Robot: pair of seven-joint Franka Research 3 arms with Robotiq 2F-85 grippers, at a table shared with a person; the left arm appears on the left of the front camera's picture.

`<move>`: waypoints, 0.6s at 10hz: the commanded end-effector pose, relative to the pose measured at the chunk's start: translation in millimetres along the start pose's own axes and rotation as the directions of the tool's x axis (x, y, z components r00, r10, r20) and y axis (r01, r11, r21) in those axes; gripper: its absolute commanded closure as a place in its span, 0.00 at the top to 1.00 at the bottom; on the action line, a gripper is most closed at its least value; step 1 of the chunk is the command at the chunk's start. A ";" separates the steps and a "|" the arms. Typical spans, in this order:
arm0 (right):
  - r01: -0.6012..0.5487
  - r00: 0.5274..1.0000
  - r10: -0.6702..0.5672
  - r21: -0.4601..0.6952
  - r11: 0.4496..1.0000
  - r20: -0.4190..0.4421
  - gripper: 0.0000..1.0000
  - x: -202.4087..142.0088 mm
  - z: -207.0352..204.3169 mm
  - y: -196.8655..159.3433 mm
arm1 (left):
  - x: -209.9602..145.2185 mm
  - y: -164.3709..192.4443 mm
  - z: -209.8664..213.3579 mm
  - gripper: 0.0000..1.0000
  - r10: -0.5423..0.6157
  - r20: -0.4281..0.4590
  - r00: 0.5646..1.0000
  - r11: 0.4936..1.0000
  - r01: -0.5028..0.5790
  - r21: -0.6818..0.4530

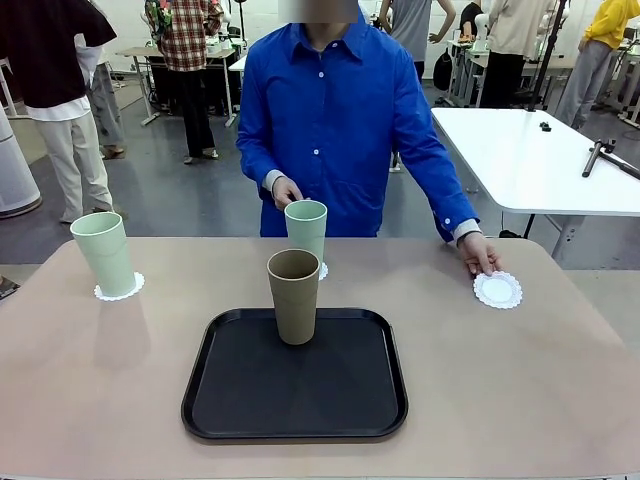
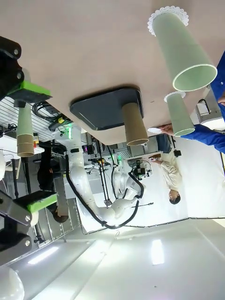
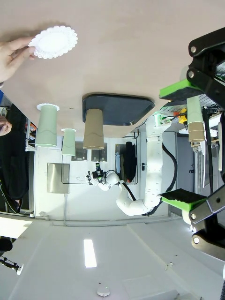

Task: Place coasters on the table and set cups on them.
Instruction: Take one Reusable plastic cup from the Flat Tray and place it on a coaster set by the human.

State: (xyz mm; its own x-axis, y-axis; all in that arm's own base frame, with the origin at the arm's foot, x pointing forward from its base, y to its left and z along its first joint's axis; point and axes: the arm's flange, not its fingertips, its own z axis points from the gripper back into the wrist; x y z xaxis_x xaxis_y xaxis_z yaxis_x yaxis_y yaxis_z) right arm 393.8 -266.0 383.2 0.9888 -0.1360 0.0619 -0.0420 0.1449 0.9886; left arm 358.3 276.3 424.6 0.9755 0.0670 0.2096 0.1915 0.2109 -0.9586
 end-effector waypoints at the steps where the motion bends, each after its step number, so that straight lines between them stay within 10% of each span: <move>1: 0.010 1.000 -0.010 -0.003 1.000 0.001 1.00 0.5 0.9 1.0 | 0.5 -0.4 0.7 1.00 0.000 0.014 1.000 1.000 0.000 -0.002; 6: 0.010 1.000 -0.010 -0.003 1.000 0.001 1.00 0.5 0.9 1.0 | 0.5 -0.4 0.7 1.00 0.000 0.014 1.000 1.000 0.000 -0.002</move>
State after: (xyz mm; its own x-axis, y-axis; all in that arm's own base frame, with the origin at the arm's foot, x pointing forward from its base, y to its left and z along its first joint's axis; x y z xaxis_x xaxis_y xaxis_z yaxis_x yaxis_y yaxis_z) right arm 393.8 -266.0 383.2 0.9888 -0.1360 0.0619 -0.0420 0.1449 0.9886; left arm 358.4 276.3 424.6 0.9755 0.0669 0.2096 0.1915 0.2109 -0.9586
